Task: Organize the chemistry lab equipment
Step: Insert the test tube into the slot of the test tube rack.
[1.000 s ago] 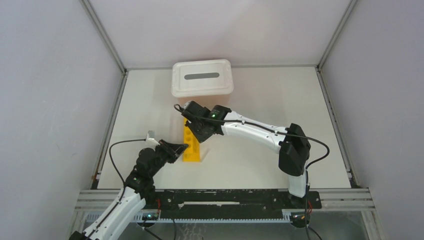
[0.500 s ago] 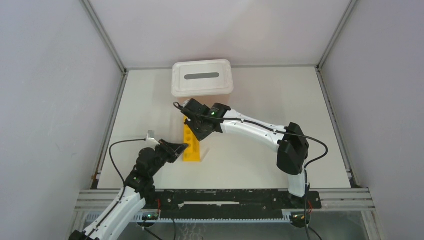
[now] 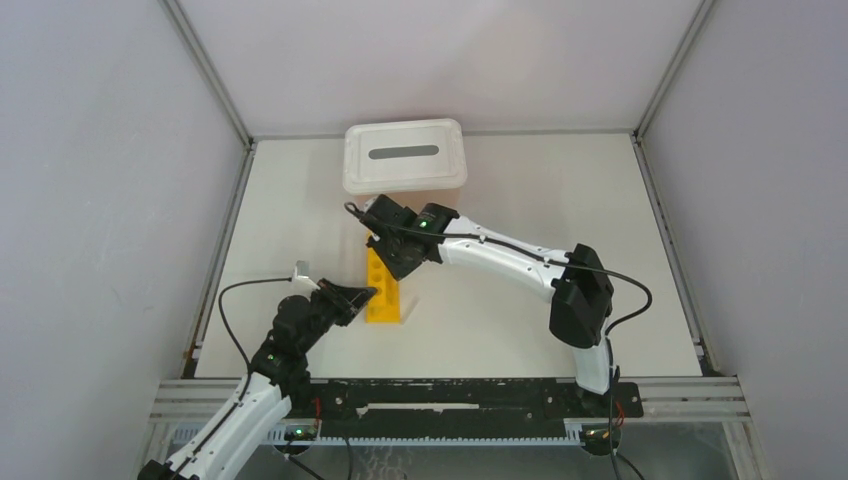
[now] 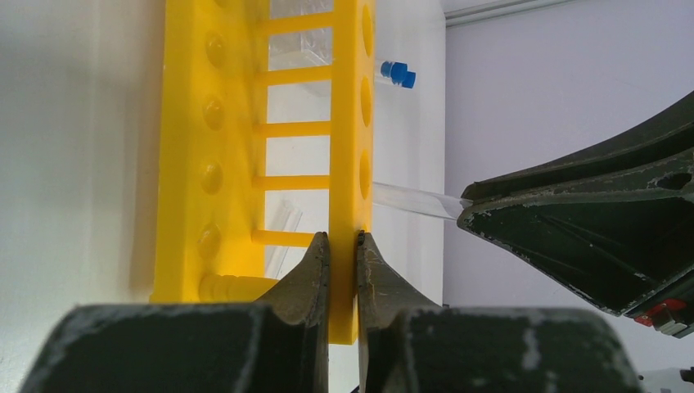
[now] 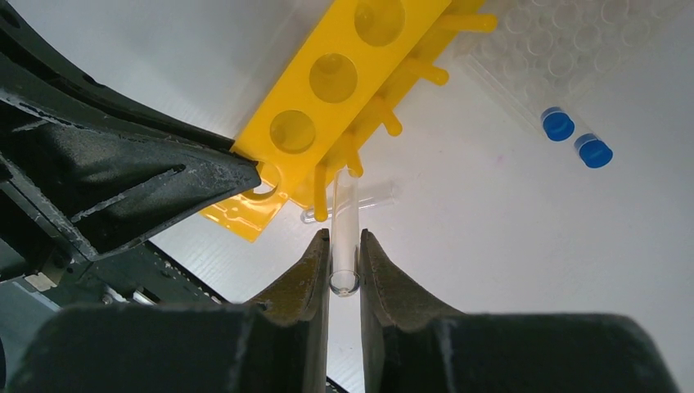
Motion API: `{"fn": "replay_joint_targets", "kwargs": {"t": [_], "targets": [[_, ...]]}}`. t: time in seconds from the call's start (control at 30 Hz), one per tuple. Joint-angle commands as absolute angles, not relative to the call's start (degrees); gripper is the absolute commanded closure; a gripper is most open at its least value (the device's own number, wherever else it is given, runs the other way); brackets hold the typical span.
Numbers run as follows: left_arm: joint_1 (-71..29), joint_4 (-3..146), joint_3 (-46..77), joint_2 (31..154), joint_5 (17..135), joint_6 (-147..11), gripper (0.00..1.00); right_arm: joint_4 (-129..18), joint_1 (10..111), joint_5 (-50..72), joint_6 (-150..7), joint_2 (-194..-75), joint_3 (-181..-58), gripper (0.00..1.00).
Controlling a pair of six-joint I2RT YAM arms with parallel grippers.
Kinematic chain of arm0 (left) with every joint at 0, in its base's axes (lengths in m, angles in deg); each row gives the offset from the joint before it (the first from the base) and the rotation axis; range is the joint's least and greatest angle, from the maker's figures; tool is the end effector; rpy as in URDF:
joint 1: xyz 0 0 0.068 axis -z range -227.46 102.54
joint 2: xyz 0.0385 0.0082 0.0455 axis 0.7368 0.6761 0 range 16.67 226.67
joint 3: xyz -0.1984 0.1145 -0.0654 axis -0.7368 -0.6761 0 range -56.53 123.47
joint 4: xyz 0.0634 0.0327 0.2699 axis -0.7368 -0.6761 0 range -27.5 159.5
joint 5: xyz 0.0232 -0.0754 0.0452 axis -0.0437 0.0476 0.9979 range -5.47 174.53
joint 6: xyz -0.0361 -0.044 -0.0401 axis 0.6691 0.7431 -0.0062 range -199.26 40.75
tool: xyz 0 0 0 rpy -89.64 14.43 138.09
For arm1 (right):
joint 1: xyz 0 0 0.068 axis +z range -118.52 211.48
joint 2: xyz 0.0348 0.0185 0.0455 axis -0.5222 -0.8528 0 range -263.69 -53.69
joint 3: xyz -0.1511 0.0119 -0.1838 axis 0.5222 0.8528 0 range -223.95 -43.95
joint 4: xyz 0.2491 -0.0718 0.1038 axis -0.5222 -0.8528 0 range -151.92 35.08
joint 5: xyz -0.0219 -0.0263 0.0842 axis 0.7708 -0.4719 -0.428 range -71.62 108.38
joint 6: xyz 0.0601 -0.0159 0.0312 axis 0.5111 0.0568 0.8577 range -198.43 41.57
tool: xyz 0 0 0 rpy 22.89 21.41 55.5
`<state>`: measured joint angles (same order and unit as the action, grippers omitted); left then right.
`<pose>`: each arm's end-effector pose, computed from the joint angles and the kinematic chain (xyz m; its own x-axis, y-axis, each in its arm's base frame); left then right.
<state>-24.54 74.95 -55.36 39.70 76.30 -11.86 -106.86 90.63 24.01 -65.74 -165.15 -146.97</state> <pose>0.1830 -0.0861 0.1235 -0.5726 -0.7499 -0.3314 -0.0435 0.4314 -0.9011 0.2291 0.3730 0.2332 -0.6172 -0.6069 -0.5008 -0.7113 0.7024 0.0254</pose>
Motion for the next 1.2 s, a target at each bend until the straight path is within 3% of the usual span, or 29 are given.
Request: {"fn": "replay_joint_targets", "kwargs": {"t": [0.0, 1.17], "targets": [[-24.25, 75.18, -65.13, 40.78, 74.2, -13.0, 0.9, -107.3, 90.02, 23.46, -66.83, -167.53, -149.62, 0.93], [-24.25, 75.18, -65.19, 41.57, 74.17, -13.72, 0.9, -107.65, 88.08, 21.8, -66.81, -166.77, -148.91, 0.93]]}}
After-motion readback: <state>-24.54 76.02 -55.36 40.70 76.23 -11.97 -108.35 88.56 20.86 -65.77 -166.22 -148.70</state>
